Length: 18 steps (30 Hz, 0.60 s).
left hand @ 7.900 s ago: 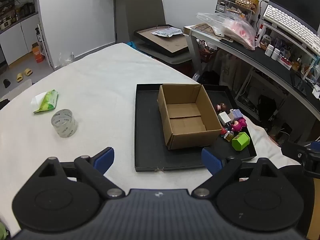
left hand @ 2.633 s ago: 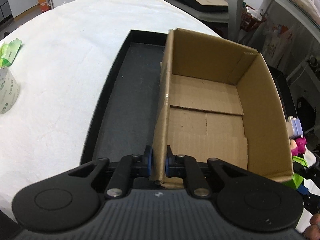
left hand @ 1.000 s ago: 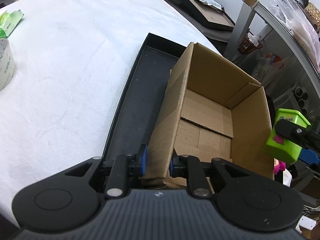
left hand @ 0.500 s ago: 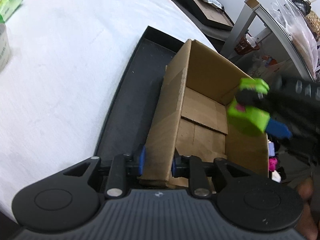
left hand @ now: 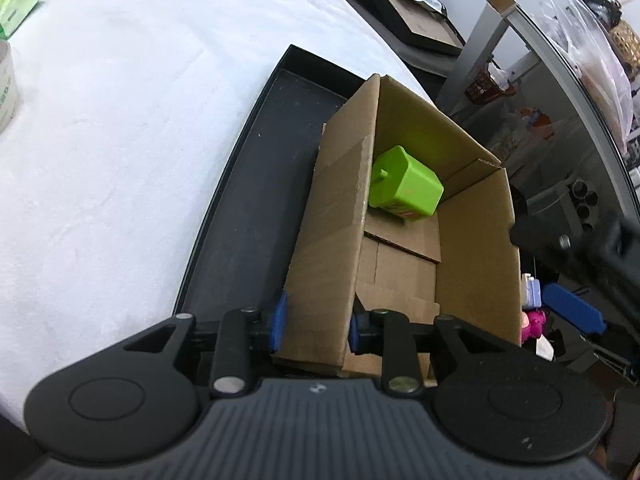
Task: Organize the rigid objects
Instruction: 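Lift the green cube with the right gripper and release it into the box, then move the right gripper to the pink figure and grasp it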
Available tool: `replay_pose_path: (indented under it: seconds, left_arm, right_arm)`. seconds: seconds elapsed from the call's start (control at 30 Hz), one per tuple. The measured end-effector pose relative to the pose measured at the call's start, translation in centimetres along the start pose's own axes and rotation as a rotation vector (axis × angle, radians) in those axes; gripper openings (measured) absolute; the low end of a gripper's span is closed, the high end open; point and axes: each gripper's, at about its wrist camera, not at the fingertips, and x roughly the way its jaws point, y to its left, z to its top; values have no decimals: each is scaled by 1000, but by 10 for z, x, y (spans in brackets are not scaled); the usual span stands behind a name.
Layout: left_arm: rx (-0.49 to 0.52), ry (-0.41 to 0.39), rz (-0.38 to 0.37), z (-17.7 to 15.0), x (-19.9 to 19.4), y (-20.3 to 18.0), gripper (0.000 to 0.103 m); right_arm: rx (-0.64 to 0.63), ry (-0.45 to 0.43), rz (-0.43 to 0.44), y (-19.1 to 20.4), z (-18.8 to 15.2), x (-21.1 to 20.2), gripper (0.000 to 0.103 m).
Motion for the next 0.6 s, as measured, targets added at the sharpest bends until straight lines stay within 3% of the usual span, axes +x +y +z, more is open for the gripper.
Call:
replay_pose_path:
  seconds: [0.13,0.37,0.6]
  left_arm:
    - [1,3,11,3,-6,-8,29]
    - [92,-49,90,-2,-17,-29,46]
    - [153,-80,114,-1,-30,-53,57]
  right_arm:
    - [4,-2,-20,-19,-6,-10,79]
    - [22,-44,-35,-48,-6,-30,81]
    - [67,-83,-30,-72,-3,-33,83]
